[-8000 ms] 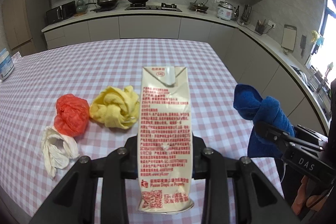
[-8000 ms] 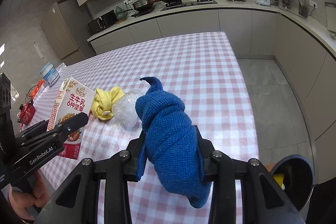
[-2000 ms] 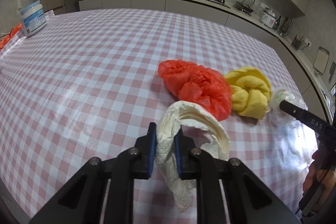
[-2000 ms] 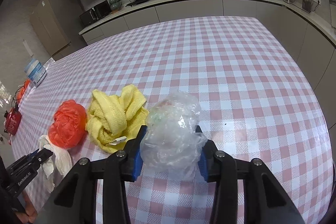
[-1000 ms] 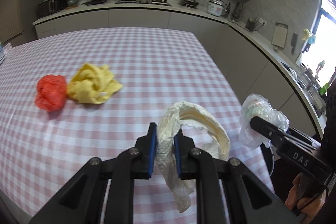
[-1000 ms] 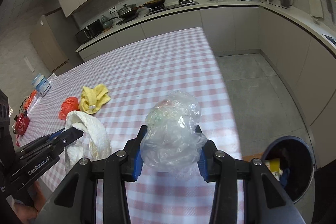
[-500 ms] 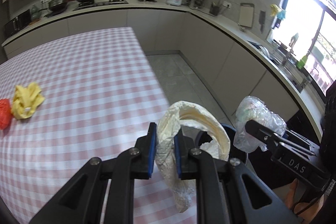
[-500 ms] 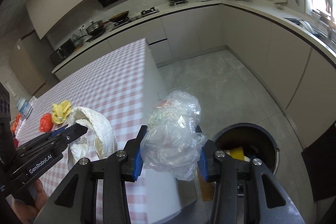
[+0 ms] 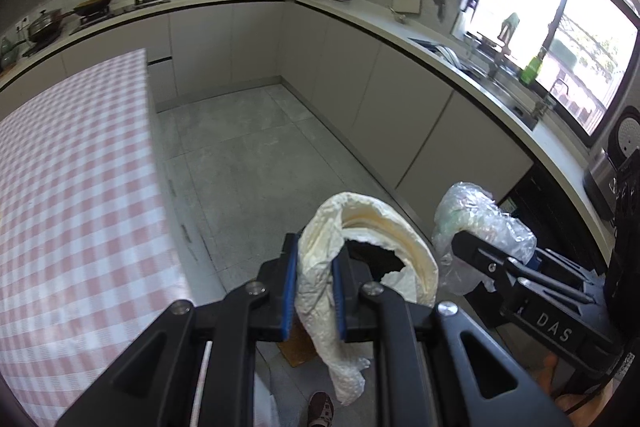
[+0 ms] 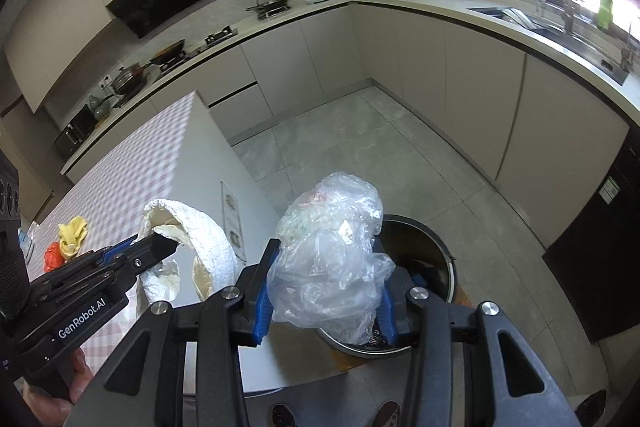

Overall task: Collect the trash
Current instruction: 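Lift and carry the white glove and clear plastic bag over the black bin, then open the left tool to drop the glove while the right tool drops the plastic bag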

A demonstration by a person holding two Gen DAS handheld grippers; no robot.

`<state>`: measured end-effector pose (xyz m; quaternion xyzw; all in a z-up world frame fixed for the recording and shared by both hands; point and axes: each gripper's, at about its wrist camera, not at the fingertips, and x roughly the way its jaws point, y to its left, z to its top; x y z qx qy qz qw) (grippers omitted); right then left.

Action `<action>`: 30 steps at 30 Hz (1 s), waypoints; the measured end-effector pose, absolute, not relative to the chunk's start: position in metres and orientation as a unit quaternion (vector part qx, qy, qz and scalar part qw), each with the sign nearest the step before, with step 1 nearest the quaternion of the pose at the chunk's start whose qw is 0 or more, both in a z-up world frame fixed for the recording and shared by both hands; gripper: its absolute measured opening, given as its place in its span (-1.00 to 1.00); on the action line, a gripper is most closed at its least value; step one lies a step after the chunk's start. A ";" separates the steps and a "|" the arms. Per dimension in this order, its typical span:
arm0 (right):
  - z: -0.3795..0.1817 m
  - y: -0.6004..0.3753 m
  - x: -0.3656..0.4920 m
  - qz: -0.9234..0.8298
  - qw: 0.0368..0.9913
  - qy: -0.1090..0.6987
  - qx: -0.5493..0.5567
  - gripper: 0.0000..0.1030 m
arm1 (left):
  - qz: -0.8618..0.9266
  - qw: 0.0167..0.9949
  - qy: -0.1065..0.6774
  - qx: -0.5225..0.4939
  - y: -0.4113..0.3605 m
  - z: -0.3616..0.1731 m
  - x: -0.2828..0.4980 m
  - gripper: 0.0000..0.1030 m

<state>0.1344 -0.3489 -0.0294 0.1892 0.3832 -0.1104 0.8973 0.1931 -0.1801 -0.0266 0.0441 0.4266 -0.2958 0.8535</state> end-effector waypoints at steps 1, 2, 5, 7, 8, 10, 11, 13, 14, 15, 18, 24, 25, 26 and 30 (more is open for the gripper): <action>-0.031 -0.353 0.132 -0.114 0.896 0.384 0.190 -0.14 | -0.299 0.851 0.429 0.047 -0.187 -0.029 0.193 -0.67; -0.034 -0.358 0.129 -0.117 0.895 0.385 0.193 -0.14 | -0.302 0.849 0.431 0.048 -0.192 -0.031 0.192 -0.67; -0.042 -0.372 0.123 -0.128 0.890 0.390 0.199 -0.14 | -0.306 0.844 0.437 0.054 -0.207 -0.037 0.192 -0.67; -0.049 -0.382 0.120 -0.133 0.886 0.395 0.205 -0.14 | -0.306 0.840 0.444 0.058 -0.216 -0.044 0.193 -0.67; -0.053 -0.386 0.120 -0.136 0.884 0.398 0.207 -0.14 | -0.305 0.839 0.447 0.059 -0.220 -0.047 0.193 -0.67; -0.062 -0.396 0.122 -0.138 0.879 0.404 0.212 -0.14 | -0.299 0.836 0.455 0.064 -0.228 -0.057 0.195 -0.67; -0.067 -0.400 0.124 -0.138 0.876 0.408 0.215 -0.14 | -0.297 0.835 0.458 0.066 -0.230 -0.062 0.195 -0.67; -0.077 -0.406 0.131 -0.139 0.872 0.416 0.219 -0.14 | -0.288 0.832 0.468 0.073 -0.238 -0.074 0.199 -0.67; -0.082 -0.409 0.135 -0.138 0.869 0.421 0.219 -0.14 | -0.285 0.831 0.471 0.076 -0.241 -0.078 0.199 -0.67; -0.090 -0.413 0.139 -0.137 0.866 0.428 0.219 -0.13 | -0.280 0.829 0.477 0.080 -0.245 -0.085 0.201 -0.67; -0.109 -0.422 0.148 -0.130 0.858 0.443 0.224 -0.13 | -0.266 0.825 0.490 0.092 -0.256 -0.103 0.205 -0.66; -0.145 -0.439 0.168 -0.111 0.845 0.471 0.229 -0.10 | -0.238 0.814 0.519 0.105 -0.275 -0.136 0.216 -0.59; -0.151 -0.441 0.172 -0.107 0.844 0.475 0.227 -0.10 | -0.236 0.813 0.523 0.105 -0.276 -0.140 0.218 -0.57; -0.156 -0.443 0.176 -0.102 0.842 0.479 0.224 -0.08 | -0.233 0.810 0.527 0.107 -0.278 -0.145 0.220 -0.55; -0.170 -0.449 0.189 -0.100 0.838 0.493 0.210 0.31 | -0.211 0.806 0.542 0.112 -0.286 -0.159 0.227 0.09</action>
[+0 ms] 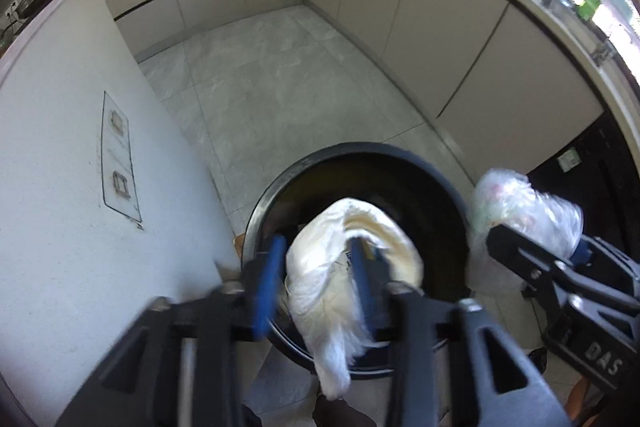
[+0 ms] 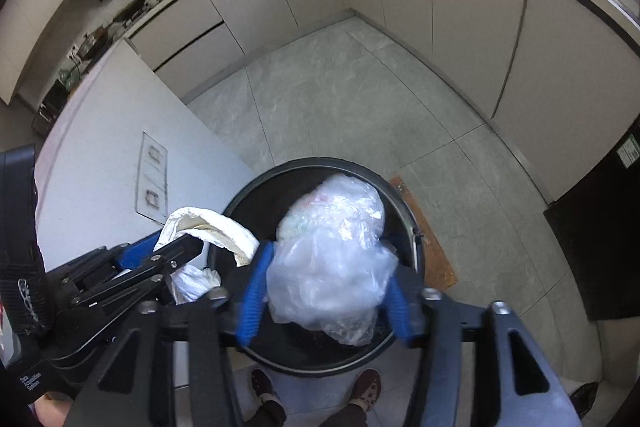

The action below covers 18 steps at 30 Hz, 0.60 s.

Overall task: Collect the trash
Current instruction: 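Open the left tool to drop the glove while the right tool drops the plastic bag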

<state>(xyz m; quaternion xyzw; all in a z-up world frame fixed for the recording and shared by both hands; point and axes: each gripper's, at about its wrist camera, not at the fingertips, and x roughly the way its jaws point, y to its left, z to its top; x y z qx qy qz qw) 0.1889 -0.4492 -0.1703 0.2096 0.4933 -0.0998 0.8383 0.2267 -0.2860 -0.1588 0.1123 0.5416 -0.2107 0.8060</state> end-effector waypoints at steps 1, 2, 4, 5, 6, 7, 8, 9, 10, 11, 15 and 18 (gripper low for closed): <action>-0.172 -0.450 0.190 -0.102 0.838 0.494 0.207 0.36 | -0.207 0.807 0.542 0.110 -0.287 -0.159 0.227 0.20; -0.173 -0.452 0.192 -0.102 0.839 0.494 0.206 0.41 | -0.205 0.809 0.540 0.111 -0.288 -0.158 0.227 0.27; -0.172 -0.455 0.194 -0.106 0.840 0.491 0.207 0.41 | -0.203 0.813 0.533 0.115 -0.290 -0.153 0.224 0.27; -0.169 -0.457 0.194 -0.109 0.842 0.485 0.208 0.41 | -0.203 0.815 0.531 0.113 -0.289 -0.150 0.223 0.27; -0.166 -0.457 0.193 -0.111 0.845 0.481 0.208 0.41 | -0.204 0.816 0.530 0.109 -0.287 -0.146 0.221 0.27; -0.163 -0.458 0.192 -0.111 0.845 0.479 0.207 0.41 | -0.205 0.817 0.529 0.105 -0.286 -0.142 0.220 0.27; -0.160 -0.458 0.191 -0.111 0.846 0.478 0.208 0.41 | -0.206 0.818 0.527 0.102 -0.285 -0.137 0.219 0.27; -0.156 -0.458 0.189 -0.112 0.846 0.477 0.210 0.41 | -0.207 0.820 0.524 0.100 -0.284 -0.129 0.215 0.27; -0.152 -0.458 0.189 -0.113 0.846 0.476 0.212 0.41 | -0.210 0.822 0.520 0.097 -0.282 -0.123 0.213 0.27; -0.147 -0.456 0.187 -0.113 0.847 0.473 0.215 0.41 | -0.213 0.824 0.516 0.096 -0.282 -0.116 0.218 0.27; -0.128 -0.443 0.175 -0.111 0.851 0.467 0.214 0.41 | -0.226 0.828 0.506 0.090 -0.274 -0.092 0.210 0.27; -0.116 -0.432 0.166 -0.105 0.851 0.470 0.212 0.41 | -0.238 0.827 0.504 0.073 -0.258 -0.078 0.206 0.27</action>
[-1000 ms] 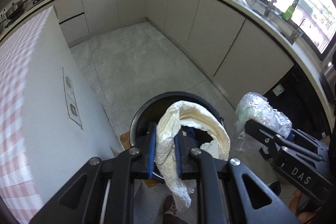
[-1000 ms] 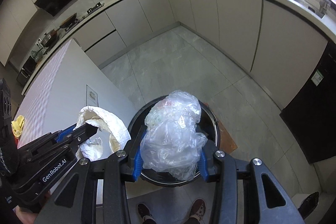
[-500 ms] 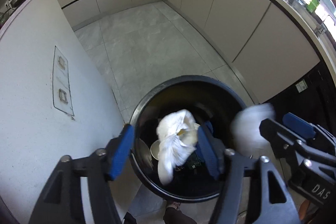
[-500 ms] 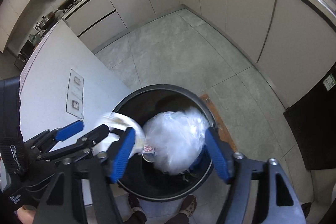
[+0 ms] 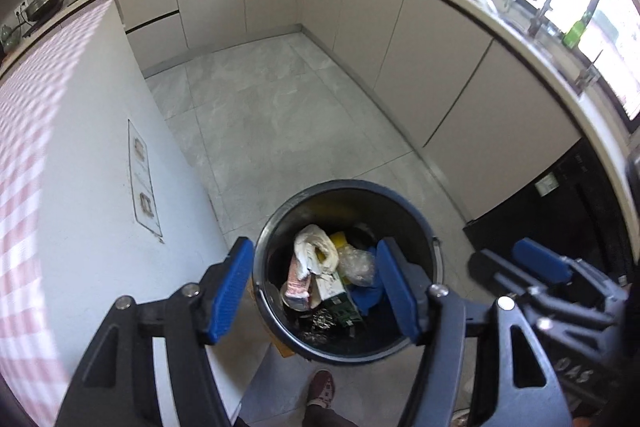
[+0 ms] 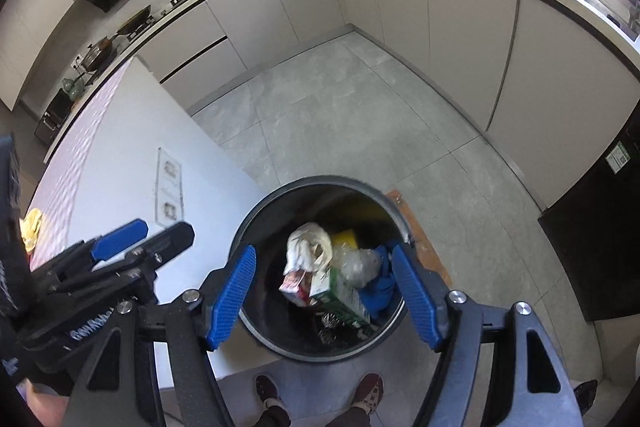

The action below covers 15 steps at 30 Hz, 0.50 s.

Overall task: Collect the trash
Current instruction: 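Open the left tool to drop the glove while the right tool drops the plastic bag, then move both tools back to the table toward the red bag and yellow cloth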

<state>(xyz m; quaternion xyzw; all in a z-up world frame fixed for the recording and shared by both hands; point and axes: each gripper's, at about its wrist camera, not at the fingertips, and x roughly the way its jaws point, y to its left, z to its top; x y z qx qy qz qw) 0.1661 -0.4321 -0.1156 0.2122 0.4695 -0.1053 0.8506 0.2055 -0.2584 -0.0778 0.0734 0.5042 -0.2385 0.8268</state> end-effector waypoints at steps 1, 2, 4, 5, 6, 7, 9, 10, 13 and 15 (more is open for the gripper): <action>-0.111 -0.428 0.164 -0.105 0.852 0.468 0.211 0.41 | -0.243 0.827 0.503 0.068 -0.253 -0.071 0.201 0.27; -0.105 -0.423 0.159 -0.103 0.853 0.467 0.209 0.41 | -0.247 0.826 0.502 0.065 -0.247 -0.069 0.200 0.27; -0.096 -0.417 0.151 -0.100 0.857 0.462 0.204 0.41 | -0.259 0.826 0.499 0.050 -0.232 -0.057 0.191 0.27; -0.090 -0.413 0.147 -0.098 0.860 0.460 0.200 0.41 | -0.261 0.826 0.497 0.043 -0.228 -0.056 0.189 0.27; -0.083 -0.407 0.142 -0.095 0.863 0.457 0.193 0.41 | -0.265 0.826 0.496 0.035 -0.220 -0.052 0.183 0.28; -0.079 -0.403 0.139 -0.092 0.865 0.457 0.188 0.41 | -0.268 0.825 0.496 0.026 -0.213 -0.048 0.178 0.28; -0.069 -0.393 0.134 -0.084 0.868 0.456 0.178 0.41 | -0.273 0.823 0.497 0.015 -0.202 -0.043 0.169 0.28; -0.065 -0.388 0.131 -0.079 0.869 0.457 0.172 0.41 | -0.276 0.823 0.497 0.011 -0.197 -0.041 0.166 0.28; -0.052 -0.370 0.126 -0.057 0.874 0.456 0.158 0.41 | -0.281 0.821 0.497 -0.003 -0.176 -0.033 0.151 0.28; -0.044 -0.354 0.125 -0.041 0.877 0.456 0.146 0.41 | -0.280 0.822 0.496 -0.010 -0.165 -0.028 0.146 0.28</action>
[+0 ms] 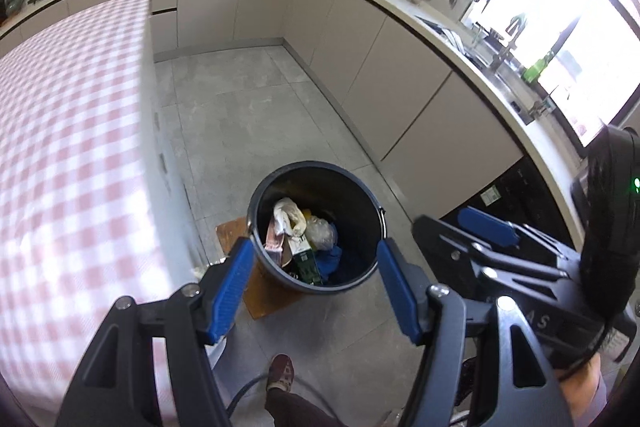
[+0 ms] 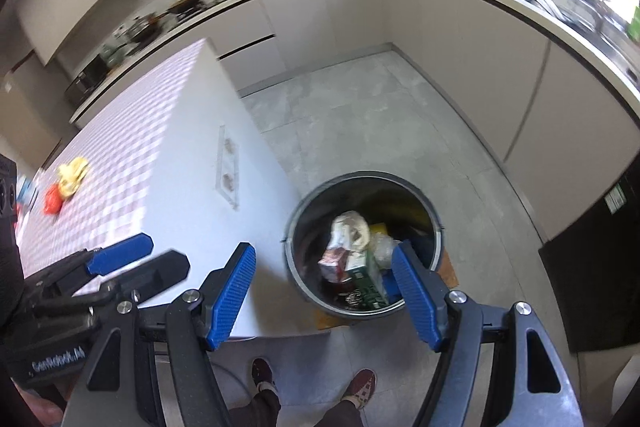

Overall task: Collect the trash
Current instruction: 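Move both tools back to the table toward the red bag and yellow cloth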

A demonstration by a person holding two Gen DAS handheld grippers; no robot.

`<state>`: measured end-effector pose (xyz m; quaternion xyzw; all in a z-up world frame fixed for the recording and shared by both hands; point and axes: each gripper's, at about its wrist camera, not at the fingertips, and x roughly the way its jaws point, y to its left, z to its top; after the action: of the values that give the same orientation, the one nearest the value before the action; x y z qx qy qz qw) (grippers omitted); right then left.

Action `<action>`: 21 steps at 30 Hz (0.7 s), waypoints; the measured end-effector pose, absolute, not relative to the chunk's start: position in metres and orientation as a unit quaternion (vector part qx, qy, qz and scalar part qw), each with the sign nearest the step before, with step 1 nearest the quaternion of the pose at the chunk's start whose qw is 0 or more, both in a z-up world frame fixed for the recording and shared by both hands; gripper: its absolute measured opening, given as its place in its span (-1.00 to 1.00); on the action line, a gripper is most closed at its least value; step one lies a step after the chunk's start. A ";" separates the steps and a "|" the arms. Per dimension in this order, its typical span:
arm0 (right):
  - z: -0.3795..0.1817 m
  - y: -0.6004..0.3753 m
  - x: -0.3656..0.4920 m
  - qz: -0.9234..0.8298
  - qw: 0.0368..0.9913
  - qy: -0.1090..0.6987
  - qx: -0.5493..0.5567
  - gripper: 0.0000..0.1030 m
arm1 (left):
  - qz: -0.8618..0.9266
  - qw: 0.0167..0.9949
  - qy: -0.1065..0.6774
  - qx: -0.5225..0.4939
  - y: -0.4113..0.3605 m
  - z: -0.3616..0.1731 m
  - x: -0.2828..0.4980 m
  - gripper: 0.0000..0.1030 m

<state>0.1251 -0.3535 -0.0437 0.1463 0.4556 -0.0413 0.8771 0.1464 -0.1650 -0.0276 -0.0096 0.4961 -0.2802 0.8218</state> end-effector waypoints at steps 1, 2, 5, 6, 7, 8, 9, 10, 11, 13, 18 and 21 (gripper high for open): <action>-0.041 -0.347 0.125 -0.034 0.878 0.456 0.143 0.41 | -0.277 0.823 0.496 -0.013 -0.159 -0.024 0.144 0.28; -0.038 -0.340 0.125 -0.026 0.879 0.456 0.139 0.41 | -0.274 0.825 0.494 -0.016 -0.154 -0.021 0.144 0.28; -0.029 -0.314 0.126 -0.012 0.880 0.458 0.125 0.41 | -0.253 0.835 0.487 -0.031 -0.130 -0.011 0.138 0.28; -0.025 -0.303 0.127 -0.004 0.879 0.460 0.124 0.41 | -0.247 0.837 0.486 -0.035 -0.120 -0.008 0.136 0.28; -0.022 -0.294 0.127 0.003 0.879 0.461 0.123 0.41 | -0.242 0.838 0.487 -0.038 -0.111 -0.006 0.134 0.28; -0.018 -0.283 0.128 0.014 0.879 0.462 0.119 0.41 | -0.237 0.839 0.487 -0.042 -0.102 -0.005 0.132 0.28; -0.013 -0.272 0.128 0.024 0.880 0.462 0.111 0.41 | -0.232 0.841 0.486 -0.047 -0.093 -0.003 0.131 0.28; -0.010 -0.263 0.128 0.033 0.881 0.460 0.105 0.41 | -0.222 0.845 0.483 -0.050 -0.083 -0.001 0.131 0.28; -0.006 -0.252 0.130 0.045 0.882 0.458 0.101 0.41 | -0.211 0.850 0.480 -0.054 -0.072 0.001 0.130 0.28; 0.000 -0.231 0.136 0.067 0.884 0.454 0.090 0.41 | -0.184 0.859 0.473 -0.061 -0.051 0.003 0.132 0.28; 0.002 -0.171 0.164 0.113 0.885 0.446 0.073 0.42 | -0.109 0.884 0.450 -0.062 0.005 0.006 0.141 0.28; 0.003 -0.136 0.184 0.131 0.886 0.440 0.067 0.42 | -0.064 0.892 0.443 -0.065 0.044 0.004 0.152 0.28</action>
<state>0.1838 -0.1362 0.0035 0.0674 0.4397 0.1312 0.8859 0.1524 0.0441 0.0035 -0.0649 0.4431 -0.0645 0.8918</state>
